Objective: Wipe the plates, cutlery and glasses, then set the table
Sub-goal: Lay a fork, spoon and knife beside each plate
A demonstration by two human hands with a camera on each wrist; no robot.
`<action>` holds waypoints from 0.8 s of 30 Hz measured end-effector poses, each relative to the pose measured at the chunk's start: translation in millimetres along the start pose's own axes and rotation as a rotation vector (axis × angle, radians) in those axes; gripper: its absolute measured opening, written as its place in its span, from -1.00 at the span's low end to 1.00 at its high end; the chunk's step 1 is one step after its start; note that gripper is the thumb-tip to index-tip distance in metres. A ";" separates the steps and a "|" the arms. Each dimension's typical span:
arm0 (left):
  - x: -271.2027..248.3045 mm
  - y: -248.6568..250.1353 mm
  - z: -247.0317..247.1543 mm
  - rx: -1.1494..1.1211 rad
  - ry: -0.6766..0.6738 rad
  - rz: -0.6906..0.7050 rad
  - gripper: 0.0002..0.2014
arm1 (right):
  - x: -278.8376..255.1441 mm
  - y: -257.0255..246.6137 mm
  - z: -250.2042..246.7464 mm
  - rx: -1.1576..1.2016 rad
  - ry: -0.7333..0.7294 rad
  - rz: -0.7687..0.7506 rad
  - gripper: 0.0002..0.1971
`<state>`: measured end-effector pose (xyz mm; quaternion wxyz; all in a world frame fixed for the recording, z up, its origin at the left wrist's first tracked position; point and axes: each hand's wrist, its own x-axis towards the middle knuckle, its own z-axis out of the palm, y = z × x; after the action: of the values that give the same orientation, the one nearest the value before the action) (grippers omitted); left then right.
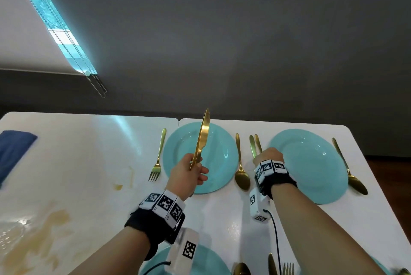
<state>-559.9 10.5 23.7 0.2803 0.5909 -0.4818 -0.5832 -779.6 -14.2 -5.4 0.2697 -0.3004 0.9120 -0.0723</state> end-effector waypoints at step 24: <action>-0.8 -2.2 -3.6 -0.013 0.014 -0.032 -0.88 | 4.4 -6.4 -3.1 -0.024 0.019 0.018 -0.61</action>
<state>-555.8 11.3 22.7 0.2782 0.6009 -0.4664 -0.5866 -780.9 -22.0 -2.9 0.2580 -0.2949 0.9179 -0.0620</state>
